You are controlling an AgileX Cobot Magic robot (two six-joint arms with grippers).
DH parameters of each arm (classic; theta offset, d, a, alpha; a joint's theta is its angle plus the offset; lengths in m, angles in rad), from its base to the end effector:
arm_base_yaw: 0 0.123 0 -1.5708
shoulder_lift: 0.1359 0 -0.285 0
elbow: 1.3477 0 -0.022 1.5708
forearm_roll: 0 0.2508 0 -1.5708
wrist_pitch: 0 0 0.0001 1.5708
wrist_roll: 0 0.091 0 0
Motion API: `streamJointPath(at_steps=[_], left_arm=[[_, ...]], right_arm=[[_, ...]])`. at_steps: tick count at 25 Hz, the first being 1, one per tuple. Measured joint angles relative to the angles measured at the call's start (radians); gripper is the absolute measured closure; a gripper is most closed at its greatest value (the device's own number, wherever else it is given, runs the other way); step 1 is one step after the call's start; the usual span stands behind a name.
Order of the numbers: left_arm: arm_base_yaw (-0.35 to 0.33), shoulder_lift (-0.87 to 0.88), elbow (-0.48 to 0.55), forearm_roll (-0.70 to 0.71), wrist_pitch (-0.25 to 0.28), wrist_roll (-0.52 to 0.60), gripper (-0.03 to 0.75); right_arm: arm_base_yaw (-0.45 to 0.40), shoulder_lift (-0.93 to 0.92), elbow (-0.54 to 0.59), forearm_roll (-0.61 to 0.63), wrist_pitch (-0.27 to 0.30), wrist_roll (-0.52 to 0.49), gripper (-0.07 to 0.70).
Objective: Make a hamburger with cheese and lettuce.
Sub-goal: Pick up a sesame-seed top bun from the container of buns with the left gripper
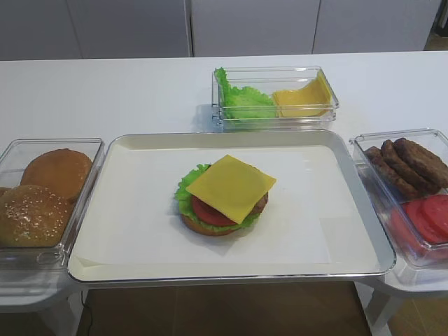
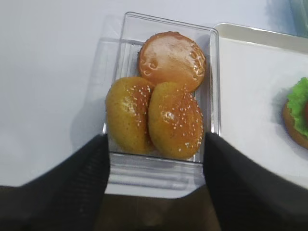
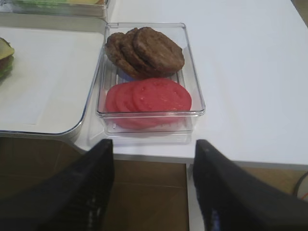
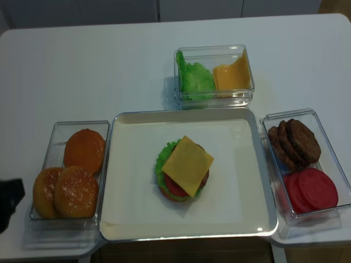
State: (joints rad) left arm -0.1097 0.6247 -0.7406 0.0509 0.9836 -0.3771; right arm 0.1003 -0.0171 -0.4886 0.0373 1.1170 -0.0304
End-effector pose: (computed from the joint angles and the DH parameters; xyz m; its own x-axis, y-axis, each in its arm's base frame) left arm 0.0991 -0.0070 0.3276 -0.6840 -0.2683 -0.6783 -0.1643 0.9627 -0.2151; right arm -0.0088 0.0022 0.2696 -0.4958 -0.0640 -0.8661 -0.1359 0.9907 0.0046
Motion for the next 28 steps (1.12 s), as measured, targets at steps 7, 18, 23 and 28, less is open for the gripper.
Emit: streamJointPath(at_steps=[7,18,23,28], left_arm=[[0.000,0.284,-0.148,-0.013,0.000,-0.039,0.263],[0.315,0.539,-0.190,-0.334,0.013,0.107,0.269],[0.434,0.618,-0.191,-0.422,0.112,0.320,0.271],[0.445,0.629,-0.191,-0.385,0.155,0.479,0.271]], right_arm=[[0.000,0.000,0.000,0.000,0.000,-0.002,0.229],[0.000,0.000,0.000,0.000,0.000,-0.002,0.229],[0.000,0.000,0.000,0.000,0.000,-0.002,0.229],[0.000,0.000,0.000,0.000,0.000,-0.002,0.229]])
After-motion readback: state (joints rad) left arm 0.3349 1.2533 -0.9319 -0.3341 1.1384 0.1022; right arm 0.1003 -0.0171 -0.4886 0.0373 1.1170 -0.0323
